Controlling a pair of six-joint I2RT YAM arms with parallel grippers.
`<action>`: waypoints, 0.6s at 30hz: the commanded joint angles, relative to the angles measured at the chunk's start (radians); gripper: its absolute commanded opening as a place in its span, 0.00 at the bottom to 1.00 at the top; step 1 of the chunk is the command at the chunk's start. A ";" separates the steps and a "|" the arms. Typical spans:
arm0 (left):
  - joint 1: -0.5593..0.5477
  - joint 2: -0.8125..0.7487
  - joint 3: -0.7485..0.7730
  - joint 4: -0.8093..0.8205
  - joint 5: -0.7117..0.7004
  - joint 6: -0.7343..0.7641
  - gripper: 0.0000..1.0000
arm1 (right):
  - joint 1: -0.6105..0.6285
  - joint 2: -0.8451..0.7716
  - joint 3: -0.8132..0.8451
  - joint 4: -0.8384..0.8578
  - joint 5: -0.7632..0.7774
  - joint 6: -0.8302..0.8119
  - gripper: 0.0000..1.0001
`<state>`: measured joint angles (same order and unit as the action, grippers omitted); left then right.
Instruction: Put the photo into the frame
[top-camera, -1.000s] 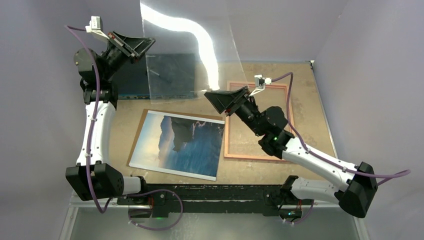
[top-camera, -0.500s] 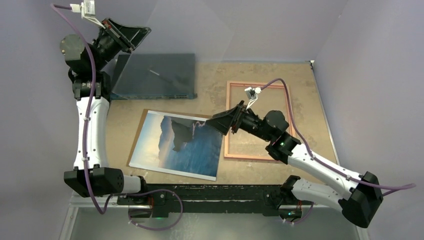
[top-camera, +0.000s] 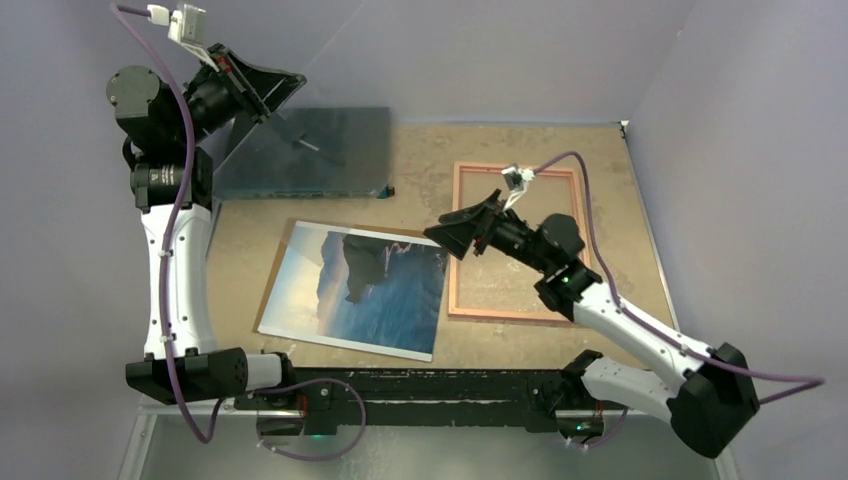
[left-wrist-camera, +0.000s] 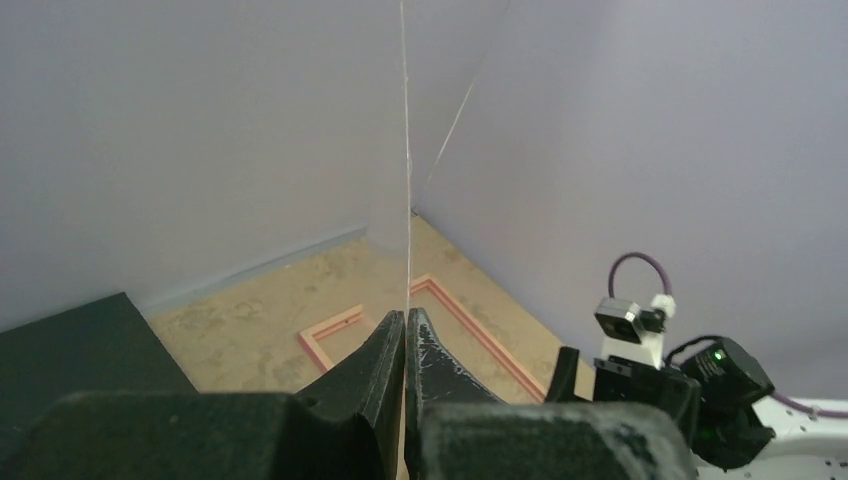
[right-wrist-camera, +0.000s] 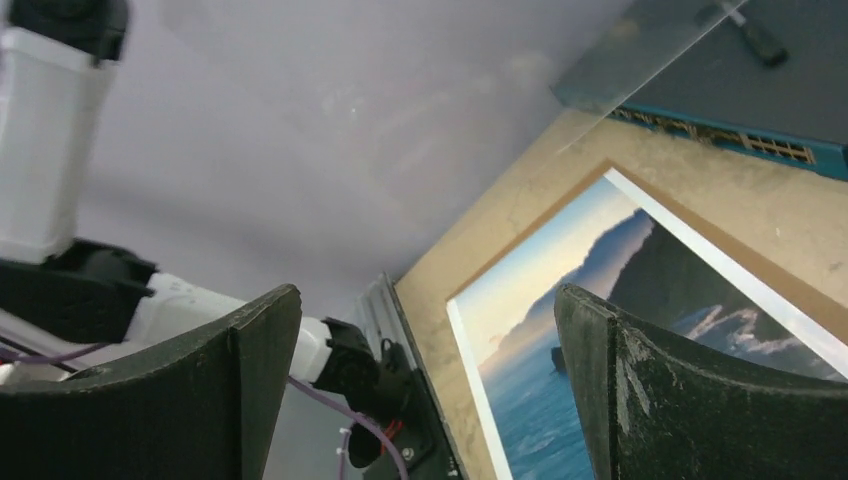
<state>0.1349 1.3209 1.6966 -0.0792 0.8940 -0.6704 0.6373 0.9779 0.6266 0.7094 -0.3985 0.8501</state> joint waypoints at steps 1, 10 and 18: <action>-0.007 -0.056 0.050 -0.094 0.078 0.139 0.00 | 0.000 0.070 0.312 -0.167 -0.062 -0.337 0.99; -0.101 -0.103 -0.042 -0.611 0.085 0.713 0.00 | 0.006 0.180 0.833 -0.717 -0.220 -0.884 0.97; -0.215 -0.133 -0.179 -0.814 -0.026 0.957 0.00 | 0.017 0.277 0.951 -0.881 -0.239 -1.013 0.90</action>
<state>-0.0757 1.2156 1.6161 -0.7609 0.9230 0.1059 0.6464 1.1843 1.5768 -0.0227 -0.6178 -0.0658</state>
